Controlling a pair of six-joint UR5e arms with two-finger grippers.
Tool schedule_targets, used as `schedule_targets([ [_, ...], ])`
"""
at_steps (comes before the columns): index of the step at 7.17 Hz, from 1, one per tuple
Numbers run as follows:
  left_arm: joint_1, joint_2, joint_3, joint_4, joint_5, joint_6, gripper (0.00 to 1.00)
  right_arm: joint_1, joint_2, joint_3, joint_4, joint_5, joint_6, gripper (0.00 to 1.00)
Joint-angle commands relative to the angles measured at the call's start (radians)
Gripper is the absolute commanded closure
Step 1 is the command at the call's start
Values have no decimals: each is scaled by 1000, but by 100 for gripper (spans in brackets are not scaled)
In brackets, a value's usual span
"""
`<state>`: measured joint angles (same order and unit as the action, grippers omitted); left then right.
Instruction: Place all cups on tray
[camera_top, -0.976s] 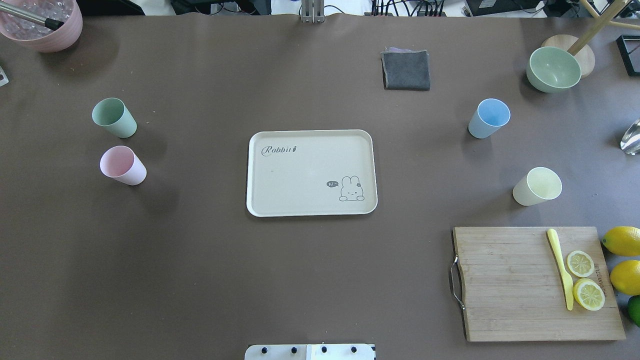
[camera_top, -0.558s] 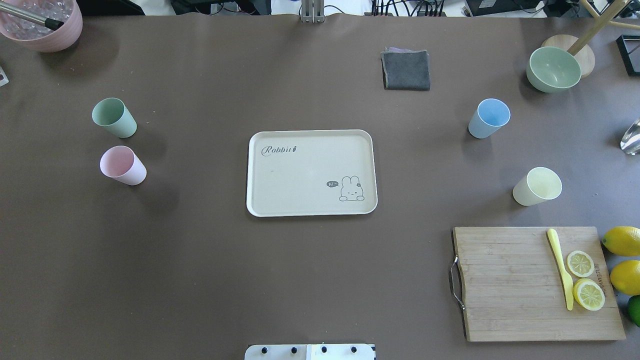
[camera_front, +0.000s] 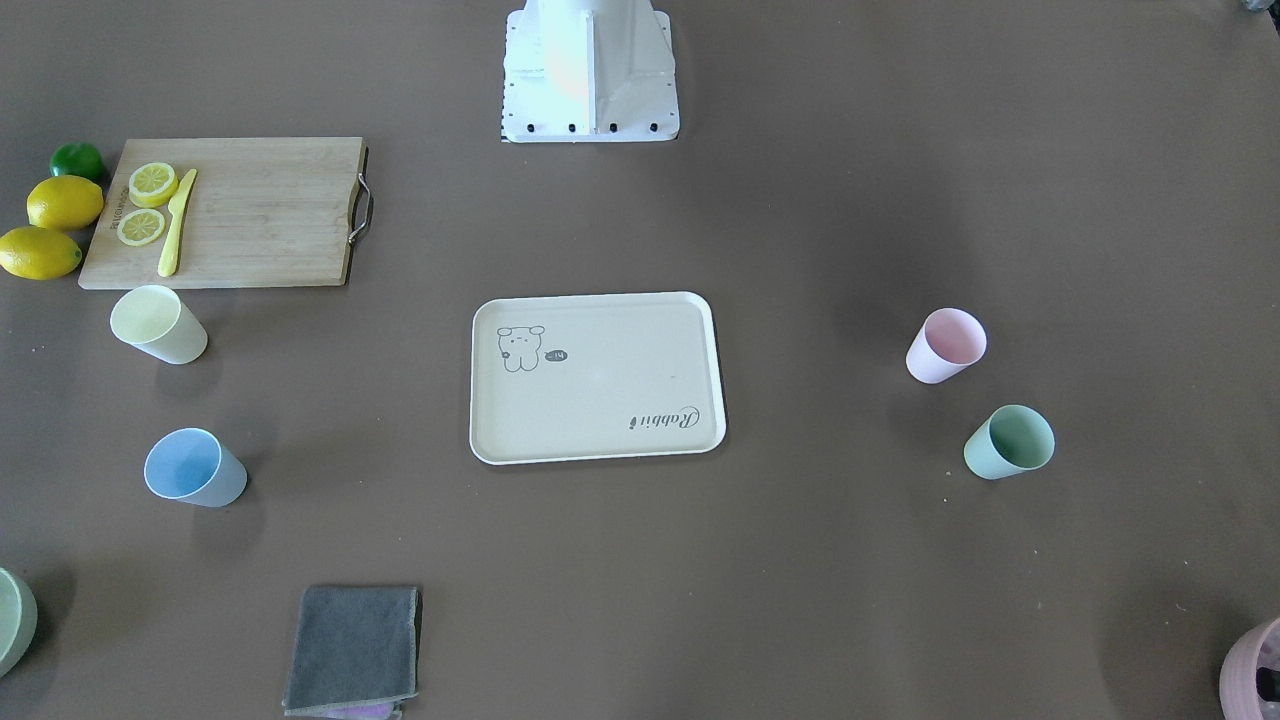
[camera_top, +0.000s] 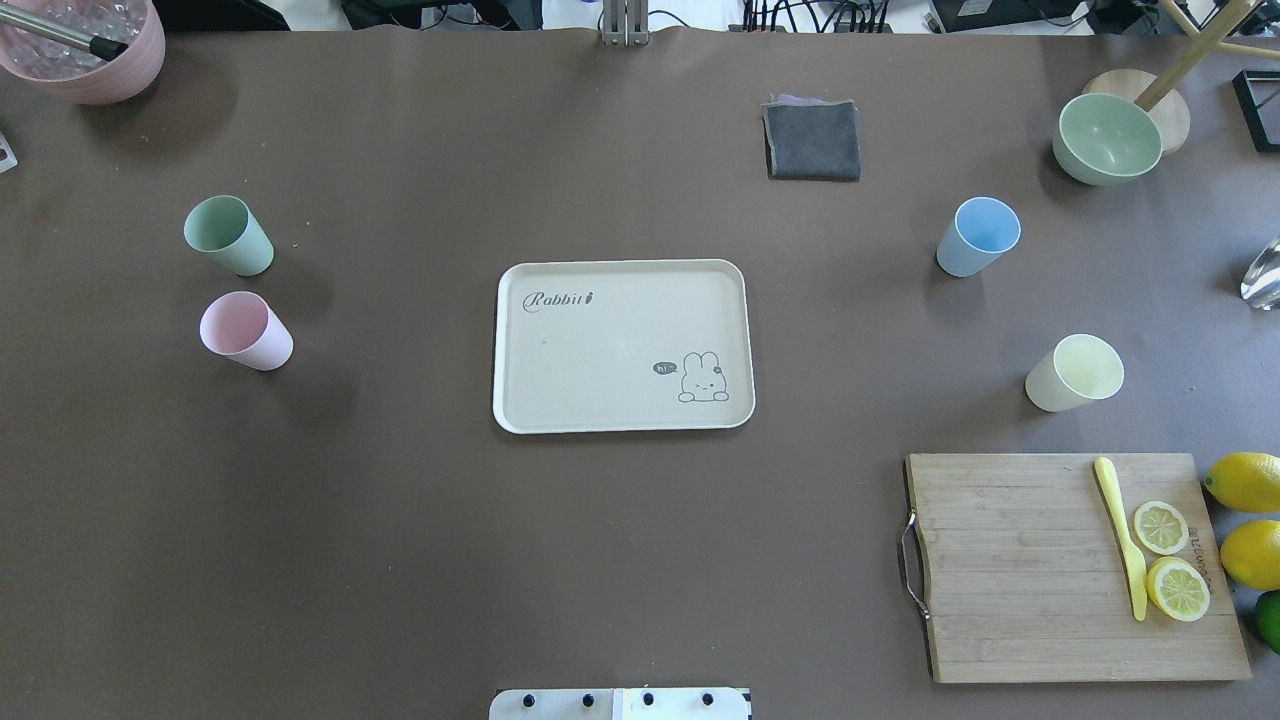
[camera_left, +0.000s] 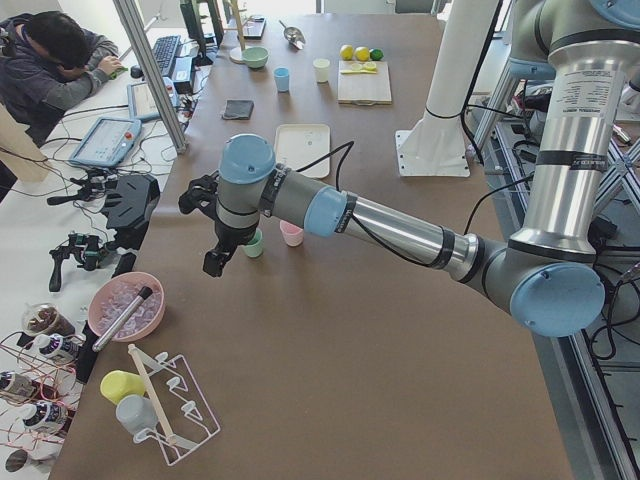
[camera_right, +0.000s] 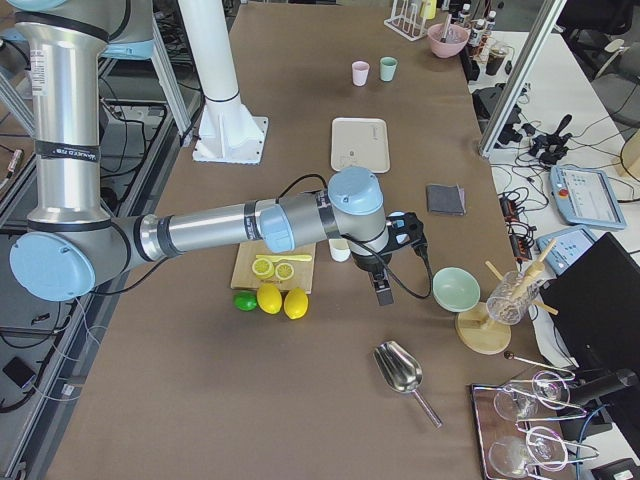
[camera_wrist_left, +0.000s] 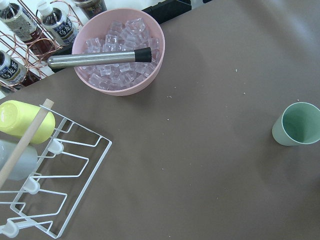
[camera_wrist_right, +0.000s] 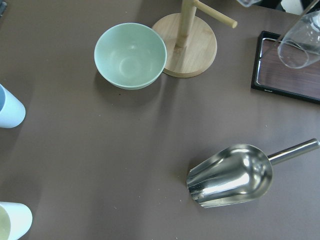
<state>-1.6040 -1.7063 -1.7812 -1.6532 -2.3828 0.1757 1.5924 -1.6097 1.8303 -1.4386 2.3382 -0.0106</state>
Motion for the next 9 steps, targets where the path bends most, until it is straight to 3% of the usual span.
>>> schedule_targets([
  [1,94,-65,57,-19,-4,-18,2,-75,71,-6,-9,18,32,1],
  [4,197,-195,199,-22,-3,-212,2,-239,177,-14,-5,6,423,0],
  [5,261,-220,224,-46,-3,-279,2,-285,204,-14,0,-40,499,0],
  [8,392,-239,409,-392,16,-571,3,-408,261,-22,4,-126,665,1],
  [9,444,-239,419,-420,105,-614,3,-429,278,-23,4,-128,704,1],
])
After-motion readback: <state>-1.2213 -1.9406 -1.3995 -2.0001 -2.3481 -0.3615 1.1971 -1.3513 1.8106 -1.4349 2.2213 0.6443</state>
